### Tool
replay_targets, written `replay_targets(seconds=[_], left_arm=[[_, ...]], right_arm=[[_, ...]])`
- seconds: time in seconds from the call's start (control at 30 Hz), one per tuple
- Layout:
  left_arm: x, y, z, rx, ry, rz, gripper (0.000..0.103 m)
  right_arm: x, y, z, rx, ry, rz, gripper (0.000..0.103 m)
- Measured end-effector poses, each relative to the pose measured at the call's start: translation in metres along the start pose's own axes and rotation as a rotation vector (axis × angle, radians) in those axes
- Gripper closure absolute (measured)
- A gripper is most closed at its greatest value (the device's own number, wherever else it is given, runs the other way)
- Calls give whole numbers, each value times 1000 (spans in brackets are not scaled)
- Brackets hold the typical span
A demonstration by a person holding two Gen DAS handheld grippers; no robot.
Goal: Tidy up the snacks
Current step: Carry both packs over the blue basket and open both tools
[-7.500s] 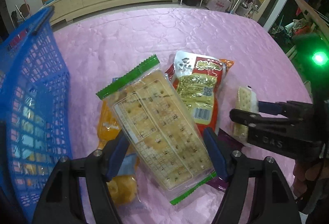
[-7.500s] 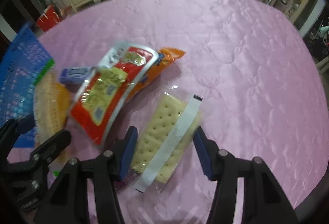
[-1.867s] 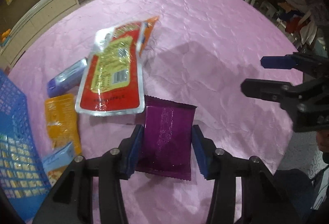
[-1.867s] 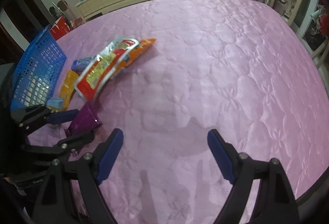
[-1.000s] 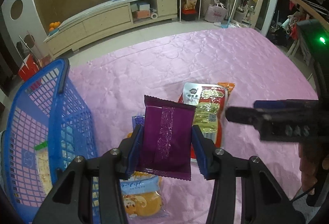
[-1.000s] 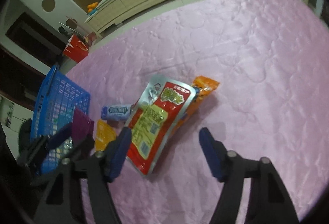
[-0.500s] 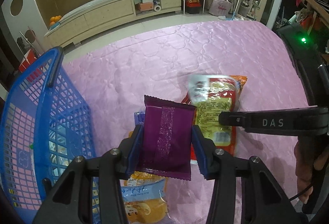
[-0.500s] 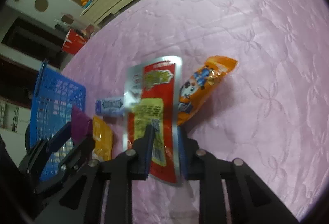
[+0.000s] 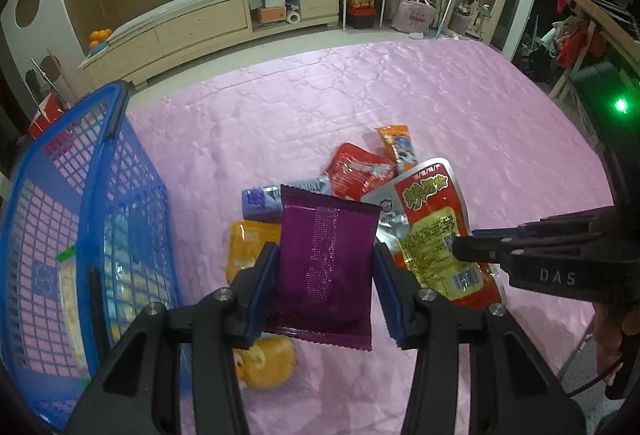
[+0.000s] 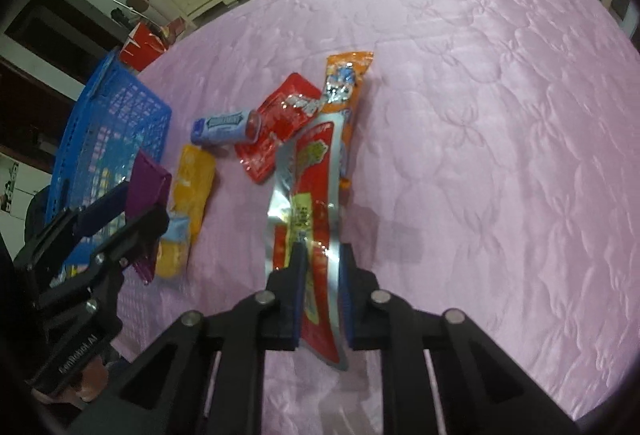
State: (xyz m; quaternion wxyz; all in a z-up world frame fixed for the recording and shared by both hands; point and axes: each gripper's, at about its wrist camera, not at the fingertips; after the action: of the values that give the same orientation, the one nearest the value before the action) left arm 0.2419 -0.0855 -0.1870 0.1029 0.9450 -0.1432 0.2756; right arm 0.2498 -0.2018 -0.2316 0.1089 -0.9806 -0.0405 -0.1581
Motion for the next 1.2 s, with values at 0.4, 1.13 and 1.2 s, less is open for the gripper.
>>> replay_targets(seconds=[0.4,1.13,1.2], left_arm=[[-9,-2,-77,-52,106,-26,58],[-34,-114,-203,55,272,-128,58],[-40,-129,-200,47,264,-154,58]], right_arm=[[-4,-53,-94,0,197,-109,87],[13,-217,-134,85,348,-301,87],[15,-227,-125,82,337,-315,87]])
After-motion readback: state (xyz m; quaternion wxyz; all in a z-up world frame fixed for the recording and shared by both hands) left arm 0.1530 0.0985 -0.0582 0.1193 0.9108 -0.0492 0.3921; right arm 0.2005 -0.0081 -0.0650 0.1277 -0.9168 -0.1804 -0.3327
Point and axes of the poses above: each gripper's, at about its wrist camera, not at the fingertips, and z roughly the way its jaws point, y to its right, x to its top, and after that the axes turned 8 degrees about -x, right-handed
